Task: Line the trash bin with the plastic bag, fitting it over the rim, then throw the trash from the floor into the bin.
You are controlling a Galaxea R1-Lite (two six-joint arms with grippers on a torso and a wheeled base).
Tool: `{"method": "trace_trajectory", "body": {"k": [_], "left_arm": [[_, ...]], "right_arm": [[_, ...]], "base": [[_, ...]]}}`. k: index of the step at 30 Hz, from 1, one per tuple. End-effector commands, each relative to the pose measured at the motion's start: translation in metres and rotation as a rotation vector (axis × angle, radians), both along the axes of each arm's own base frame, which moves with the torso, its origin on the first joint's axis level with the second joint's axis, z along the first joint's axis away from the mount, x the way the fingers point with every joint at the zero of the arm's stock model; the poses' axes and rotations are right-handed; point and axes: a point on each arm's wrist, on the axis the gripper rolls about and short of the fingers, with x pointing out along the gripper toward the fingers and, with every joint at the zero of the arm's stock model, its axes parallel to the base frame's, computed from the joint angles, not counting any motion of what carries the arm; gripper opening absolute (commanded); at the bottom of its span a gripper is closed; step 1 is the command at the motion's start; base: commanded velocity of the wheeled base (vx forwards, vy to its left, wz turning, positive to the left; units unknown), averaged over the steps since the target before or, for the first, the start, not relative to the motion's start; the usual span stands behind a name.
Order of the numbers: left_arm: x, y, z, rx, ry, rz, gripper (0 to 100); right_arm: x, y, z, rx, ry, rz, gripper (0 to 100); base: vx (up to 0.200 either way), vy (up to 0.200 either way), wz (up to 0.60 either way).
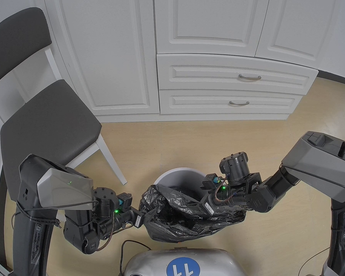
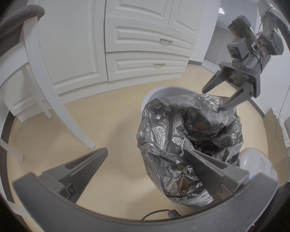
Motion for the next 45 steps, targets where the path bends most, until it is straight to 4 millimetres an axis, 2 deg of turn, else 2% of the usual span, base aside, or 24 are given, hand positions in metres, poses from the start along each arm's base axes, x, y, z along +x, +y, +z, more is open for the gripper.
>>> {"method": "trace_trajectory", "body": {"k": [1,6,7,10,13,16,22,32,33,36,38,39,40,42,45], "left_arm": [[0.0,0.0,-0.001,0.001,0.002,0.001,100],[0.001,0.0,0.0,-0.001,-0.002,0.001,100],[0.001,0.0,0.0,-0.002,-0.003,0.001,100],[0.002,0.0,0.0,-0.002,-0.006,0.004,100],[0.003,0.0,0.001,-0.006,-0.01,0.006,100],[0.008,-0.002,0.003,-0.026,-0.026,0.014,100],[0.017,-0.007,0.007,-0.044,-0.06,0.093,100],[0.016,-0.011,0.004,-0.046,-0.054,0.093,100],[0.016,-0.011,0.004,-0.046,-0.056,0.094,100],[0.015,-0.01,0.004,-0.046,-0.053,0.095,100],[0.01,-0.008,0.009,-0.044,-0.046,0.095,100],[0.01,-0.008,0.009,-0.044,-0.046,0.094,100],[0.003,-0.006,0.018,-0.045,-0.046,0.091,100],[-0.004,-0.002,0.03,-0.047,-0.054,0.087,100],[-0.01,0.001,0.044,-0.054,-0.073,0.082,100]], "right_arm": [[0.0,0.001,-0.003,-0.003,0.006,0.001,0],[0.006,-0.002,0.002,0.01,-0.011,-0.013,0],[0.013,-0.004,0.011,0.036,-0.043,-0.039,0],[0.023,-0.006,0.023,0.081,-0.065,-0.09,0],[0.032,-0.004,0.029,0.11,-0.08,-0.158,0],[0.052,0.004,0.026,0.141,-0.122,-0.285,0],[0.076,0.015,0.007,0.211,-0.21,-0.36,0],[0.085,0.012,-0.005,0.203,-0.214,-0.388,0],[0.085,0.012,-0.003,0.206,-0.215,-0.387,100],[0.083,0.011,0.004,0.216,-0.217,-0.381,100],[0.07,0.006,0.028,0.248,-0.226,-0.379,100],[0.068,0.007,0.03,0.25,-0.226,-0.378,100],[0.057,0.001,0.05,0.279,-0.222,-0.369,100],[0.046,-0.006,0.067,0.32,-0.203,-0.347,100],[0.036,-0.013,0.083,0.359,-0.187,-0.336,100]], "base": [[0.0,0.0,0.0],[0.0,0.0,0.0],[0.0,0.0,0.0],[0.0,0.0,0.0],[0.0,0.0,0.0],[0.0,0.0,0.0],[0.0,0.0,0.0],[0.0,0.0,0.0],[0.0,0.0,0.0],[0.0,0.0,0.0],[0.0,0.0,0.0],[0.0,0.0,0.0],[0.0,0.0,0.0],[0.0,0.0,0.0],[0.0,0.0,0.0]]}}
